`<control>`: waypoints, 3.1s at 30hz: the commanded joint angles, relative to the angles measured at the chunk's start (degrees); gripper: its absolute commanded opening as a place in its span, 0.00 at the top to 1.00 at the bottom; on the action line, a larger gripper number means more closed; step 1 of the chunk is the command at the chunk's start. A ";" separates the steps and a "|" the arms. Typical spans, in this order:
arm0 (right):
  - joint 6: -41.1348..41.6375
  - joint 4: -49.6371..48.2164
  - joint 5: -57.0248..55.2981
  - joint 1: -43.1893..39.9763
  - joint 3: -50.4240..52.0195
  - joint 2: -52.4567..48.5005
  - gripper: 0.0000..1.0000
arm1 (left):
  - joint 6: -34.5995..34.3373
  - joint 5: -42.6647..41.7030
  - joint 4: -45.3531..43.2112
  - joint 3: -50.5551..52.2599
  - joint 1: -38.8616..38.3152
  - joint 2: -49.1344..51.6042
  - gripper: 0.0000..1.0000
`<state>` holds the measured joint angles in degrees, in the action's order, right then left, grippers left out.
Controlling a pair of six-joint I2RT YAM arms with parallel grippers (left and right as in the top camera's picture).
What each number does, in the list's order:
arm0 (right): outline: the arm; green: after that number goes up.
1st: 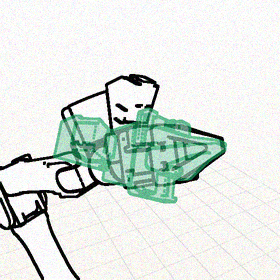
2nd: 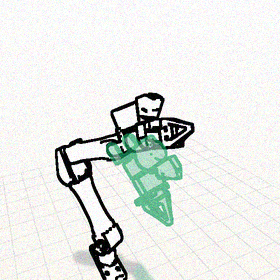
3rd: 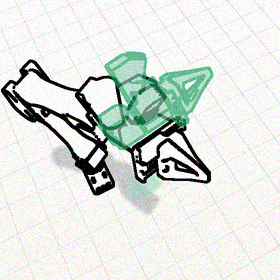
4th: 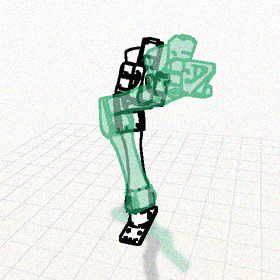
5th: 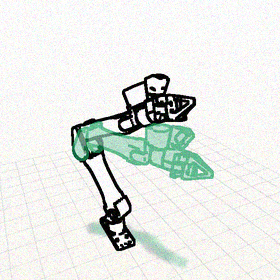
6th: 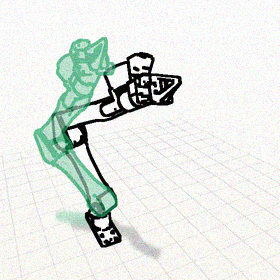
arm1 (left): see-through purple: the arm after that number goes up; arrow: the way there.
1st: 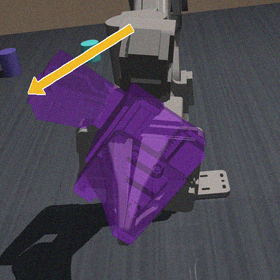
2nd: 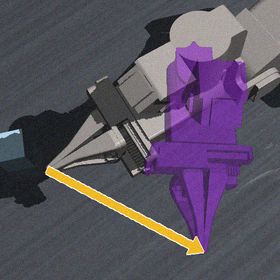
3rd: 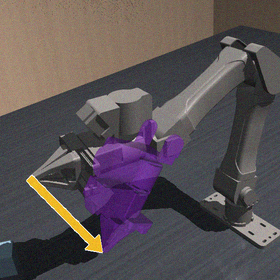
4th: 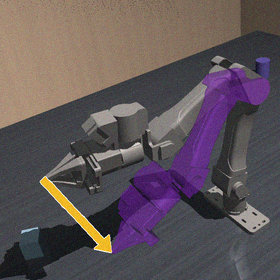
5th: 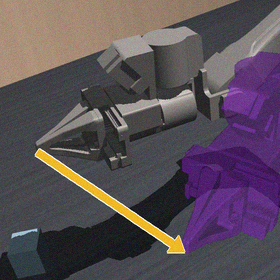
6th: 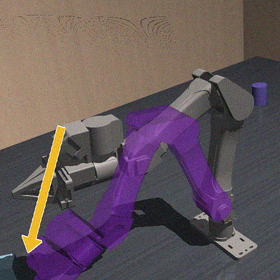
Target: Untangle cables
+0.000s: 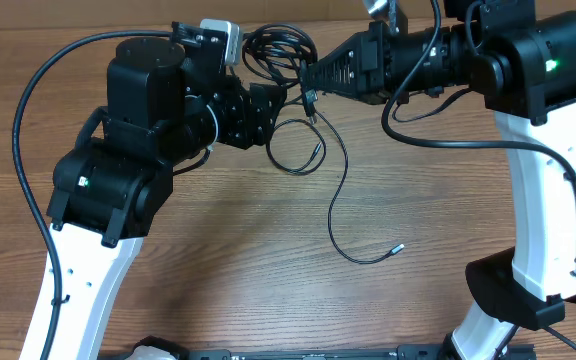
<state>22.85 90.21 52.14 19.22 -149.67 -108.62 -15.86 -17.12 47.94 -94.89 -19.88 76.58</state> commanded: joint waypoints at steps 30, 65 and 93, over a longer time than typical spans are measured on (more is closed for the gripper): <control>2.91 4.20 -40.11 0.04 -0.24 -0.02 0.96 | -7.52 25.66 9.11 -0.52 0.04 1.53 0.96; -12.74 6.82 -25.88 1.09 2.34 -8.41 0.58 | -4.52 -14.88 0.15 -0.52 0.04 1.53 0.96; -20.76 3.67 -22.12 4.94 9.46 -8.52 0.61 | -13.18 -14.49 -2.14 -0.52 0.04 1.53 0.96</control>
<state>3.20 94.52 29.78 22.37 -140.22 -116.75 -28.38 -30.87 46.24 -94.89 -19.84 77.93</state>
